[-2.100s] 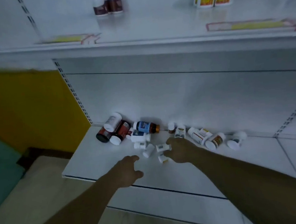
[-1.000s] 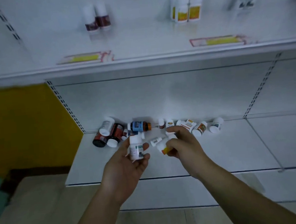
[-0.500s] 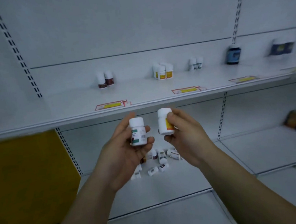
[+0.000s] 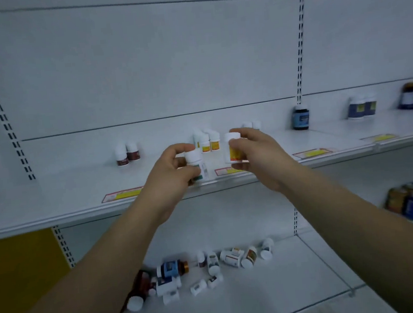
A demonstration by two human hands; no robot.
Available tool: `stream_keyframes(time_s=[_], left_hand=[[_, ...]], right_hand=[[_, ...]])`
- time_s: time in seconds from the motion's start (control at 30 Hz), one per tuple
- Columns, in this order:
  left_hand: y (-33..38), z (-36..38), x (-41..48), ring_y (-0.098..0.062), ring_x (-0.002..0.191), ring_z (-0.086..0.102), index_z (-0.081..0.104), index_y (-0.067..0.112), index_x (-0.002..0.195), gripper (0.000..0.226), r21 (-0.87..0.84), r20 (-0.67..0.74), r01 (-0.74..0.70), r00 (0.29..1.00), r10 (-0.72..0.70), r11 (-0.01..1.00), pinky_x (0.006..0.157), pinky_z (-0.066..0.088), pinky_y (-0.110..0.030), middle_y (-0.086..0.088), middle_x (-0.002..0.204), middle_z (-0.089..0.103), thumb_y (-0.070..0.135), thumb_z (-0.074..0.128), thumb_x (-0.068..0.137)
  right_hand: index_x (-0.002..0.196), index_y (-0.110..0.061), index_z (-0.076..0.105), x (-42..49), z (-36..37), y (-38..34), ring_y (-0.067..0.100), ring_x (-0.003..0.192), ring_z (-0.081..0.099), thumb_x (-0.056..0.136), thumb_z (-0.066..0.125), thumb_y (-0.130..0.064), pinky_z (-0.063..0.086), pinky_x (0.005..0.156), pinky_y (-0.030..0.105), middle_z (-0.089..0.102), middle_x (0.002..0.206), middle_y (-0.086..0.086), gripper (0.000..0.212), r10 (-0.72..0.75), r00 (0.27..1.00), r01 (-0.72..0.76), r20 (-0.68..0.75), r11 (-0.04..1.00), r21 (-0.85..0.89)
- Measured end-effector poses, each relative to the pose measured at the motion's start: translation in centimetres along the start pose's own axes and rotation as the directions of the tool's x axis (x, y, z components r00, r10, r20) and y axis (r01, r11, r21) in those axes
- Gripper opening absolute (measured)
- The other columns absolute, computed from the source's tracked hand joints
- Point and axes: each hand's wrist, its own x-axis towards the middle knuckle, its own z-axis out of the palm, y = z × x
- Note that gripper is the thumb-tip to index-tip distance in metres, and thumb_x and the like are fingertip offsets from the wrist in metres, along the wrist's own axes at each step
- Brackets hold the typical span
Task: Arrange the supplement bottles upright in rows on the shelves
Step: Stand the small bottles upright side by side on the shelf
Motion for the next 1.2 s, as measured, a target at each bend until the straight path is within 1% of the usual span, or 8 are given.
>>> stream_keyframes(time_s=[0.07,0.17,0.3,0.47,0.7,0.9,1.07,1.2], left_hand=[[-0.2,1.2,2.5,-0.008,0.075,0.066,0.053,0.036,0.096,0.038,0.179,-0.039,-0.039,0.998,0.047,0.983,0.068,0.052,-0.02,0.007,0.1,0.064,0.002,0.064,0.081],[-1.1,2.9,5.8,-0.006,0.074,0.058,0.048,0.037,0.098,0.037,0.451,-0.075,0.004,0.997,0.034,0.893,0.055,0.041,-0.016,0.013,0.095,0.054,0.009,0.065,0.081],[-2.5,3.6,8.4,-0.015,0.081,0.057,0.047,0.03,0.105,0.035,0.59,-0.111,0.093,0.993,-0.033,0.802,0.068,0.047,-0.025,0.004,0.098,0.055,0.008,0.062,0.082],[-3.5,3.3,9.2,-0.013,0.084,0.057,0.049,0.03,0.103,0.034,0.596,-0.198,0.13,0.98,-0.011,0.792,0.074,0.045,-0.026,0.007,0.095,0.056,0.007,0.06,0.082],[-4.5,3.1,9.1,-0.017,0.089,0.06,0.045,0.034,0.108,0.038,0.628,-0.19,0.112,0.982,0.012,0.77,0.082,0.049,-0.034,0.004,0.1,0.059,0.007,0.058,0.083],[-4.8,2.8,9.3,-0.016,0.088,0.059,0.044,0.036,0.107,0.039,0.625,-0.176,0.089,0.984,0.029,0.775,0.08,0.048,-0.032,0.006,0.101,0.057,0.008,0.058,0.085],[-4.7,2.8,9.4,-0.017,0.088,0.058,0.043,0.033,0.113,0.039,0.617,-0.155,0.072,0.987,0.032,0.784,0.078,0.046,-0.03,0.004,0.105,0.056,0.011,0.06,0.086],[-4.7,2.8,9.7,-0.017,0.092,0.057,0.041,0.032,0.127,0.049,0.616,-0.136,0.073,0.991,0.014,0.784,0.08,0.043,-0.028,0.006,0.105,0.053,0.013,0.062,0.086]], right_hand=[[0.112,-0.025,0.058,3.2,-1.2,0.5,0.021,0.092,0.063,0.089,0.059,-0.019,0.057,0.076,0.031,0.062,0.11,0.006,0.023,0.008,0.999,-0.003,0.042,0.992,-0.124],[0.115,-0.023,0.057,7.6,-2.2,1.5,0.019,0.084,0.063,0.086,0.064,-0.019,0.058,0.076,0.032,0.058,0.098,0.001,0.03,0.027,0.995,0.002,0.1,0.962,-0.272],[0.113,-0.023,0.055,12.0,-2.3,3.1,0.008,0.077,0.057,0.082,0.068,-0.019,0.045,0.061,0.018,0.054,0.09,-0.007,0.034,0.029,0.973,0.079,0.229,0.889,-0.45],[0.122,-0.02,0.05,15.4,-1.6,4.7,0.022,0.096,0.057,0.082,0.069,-0.023,0.046,0.08,0.029,0.055,0.11,0.004,0.045,0.048,0.948,0.176,0.316,0.747,-0.641],[0.103,-0.021,0.036,17.5,-0.6,6.0,0.023,0.084,0.052,0.083,0.068,-0.028,0.036,0.069,0.029,0.054,0.095,0.004,0.038,-0.076,0.933,0.322,0.352,0.615,-0.72],[0.1,-0.021,0.036,18.2,0.7,6.7,0.02,0.077,0.05,0.083,0.067,-0.031,0.031,0.054,0.023,0.051,0.085,0.001,0.037,-0.1,0.94,0.321,0.327,0.59,-0.741],[0.103,-0.02,0.035,18.2,1.4,7.0,0.019,0.079,0.051,0.084,0.065,-0.031,0.031,0.054,0.024,0.052,0.092,0.002,0.037,-0.107,0.95,0.296,0.293,0.6,-0.743],[0.123,-0.017,0.038,18.0,0.6,6.4,0.02,0.085,0.052,0.083,0.065,-0.038,0.035,0.063,0.027,0.052,0.097,0.002,0.053,-0.109,0.949,0.3,0.294,0.586,-0.753]])
